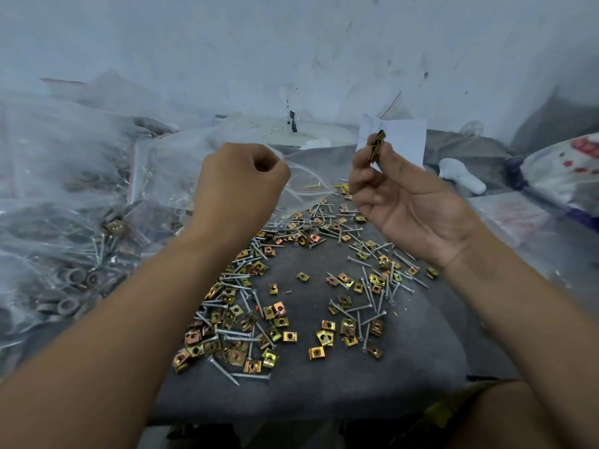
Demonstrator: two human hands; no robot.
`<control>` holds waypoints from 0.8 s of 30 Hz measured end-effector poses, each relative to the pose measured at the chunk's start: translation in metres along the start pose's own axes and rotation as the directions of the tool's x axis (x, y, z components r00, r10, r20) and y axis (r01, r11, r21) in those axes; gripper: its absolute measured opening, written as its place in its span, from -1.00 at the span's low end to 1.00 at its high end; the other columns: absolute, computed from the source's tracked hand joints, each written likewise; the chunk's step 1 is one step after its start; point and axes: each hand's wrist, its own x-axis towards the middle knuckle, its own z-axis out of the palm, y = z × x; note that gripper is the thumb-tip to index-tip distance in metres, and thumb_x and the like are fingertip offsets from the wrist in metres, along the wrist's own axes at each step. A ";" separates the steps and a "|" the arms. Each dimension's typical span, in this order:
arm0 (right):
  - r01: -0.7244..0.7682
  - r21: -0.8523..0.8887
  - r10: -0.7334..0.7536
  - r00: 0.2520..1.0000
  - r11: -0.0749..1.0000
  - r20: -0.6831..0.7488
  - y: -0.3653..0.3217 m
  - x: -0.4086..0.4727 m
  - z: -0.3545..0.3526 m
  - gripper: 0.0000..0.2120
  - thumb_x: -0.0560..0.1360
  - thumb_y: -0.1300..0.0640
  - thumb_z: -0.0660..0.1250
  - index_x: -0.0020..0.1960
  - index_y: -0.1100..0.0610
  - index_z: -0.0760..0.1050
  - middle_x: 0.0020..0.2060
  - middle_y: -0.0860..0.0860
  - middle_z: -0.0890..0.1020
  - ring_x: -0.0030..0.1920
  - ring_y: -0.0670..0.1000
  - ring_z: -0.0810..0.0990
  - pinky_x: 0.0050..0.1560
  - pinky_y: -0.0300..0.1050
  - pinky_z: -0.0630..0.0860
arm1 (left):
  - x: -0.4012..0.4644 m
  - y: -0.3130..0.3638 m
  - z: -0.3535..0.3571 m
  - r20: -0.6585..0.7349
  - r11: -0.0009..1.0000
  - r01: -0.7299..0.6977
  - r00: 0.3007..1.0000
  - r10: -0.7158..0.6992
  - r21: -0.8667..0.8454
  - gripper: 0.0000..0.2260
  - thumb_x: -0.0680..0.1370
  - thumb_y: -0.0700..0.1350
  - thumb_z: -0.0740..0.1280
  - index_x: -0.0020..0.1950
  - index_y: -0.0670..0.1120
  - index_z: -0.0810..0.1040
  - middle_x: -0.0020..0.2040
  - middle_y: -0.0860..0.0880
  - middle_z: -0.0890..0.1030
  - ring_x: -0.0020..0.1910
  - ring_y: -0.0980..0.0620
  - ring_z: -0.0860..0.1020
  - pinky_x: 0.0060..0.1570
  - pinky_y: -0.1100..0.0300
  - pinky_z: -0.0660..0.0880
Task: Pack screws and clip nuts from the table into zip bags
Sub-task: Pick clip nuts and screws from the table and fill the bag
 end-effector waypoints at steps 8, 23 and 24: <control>0.042 -0.163 -0.056 0.995 0.986 -0.078 0.007 0.003 0.004 -0.85 0.55 0.18 0.40 0.11 0.11 0.60 -0.03 0.01 0.62 -0.18 -0.09 0.50 -0.33 -0.30 0.26 | -0.001 0.003 0.002 0.031 0.999 -0.049 0.998 0.048 0.013 -0.83 0.60 -0.07 0.40 -0.16 0.01 0.72 -0.32 0.07 0.69 -0.26 0.05 0.70 -0.18 0.02 0.66; 0.057 -0.975 -0.563 0.808 -0.217 0.172 0.033 0.011 0.036 -0.84 0.52 0.09 0.51 0.09 -0.03 0.68 -0.07 -0.17 0.68 -0.24 -0.16 0.48 -0.06 -0.36 0.42 | -0.004 0.007 0.000 0.050 0.991 -0.124 0.991 0.122 0.047 -0.87 0.59 -0.03 0.40 -0.10 0.02 0.73 -0.29 0.12 0.67 -0.26 0.18 0.64 -0.14 0.07 0.64; 0.061 -0.980 -0.582 0.797 -0.187 0.161 0.033 0.011 0.036 -0.84 0.51 0.10 0.51 0.08 -0.04 0.68 -0.08 -0.18 0.68 -0.25 -0.13 0.50 -0.10 -0.39 0.40 | -0.004 0.007 -0.001 0.054 0.988 -0.140 0.989 0.136 0.063 -0.87 0.59 -0.03 0.40 -0.09 0.03 0.72 -0.29 0.13 0.67 -0.27 0.19 0.63 -0.16 0.12 0.62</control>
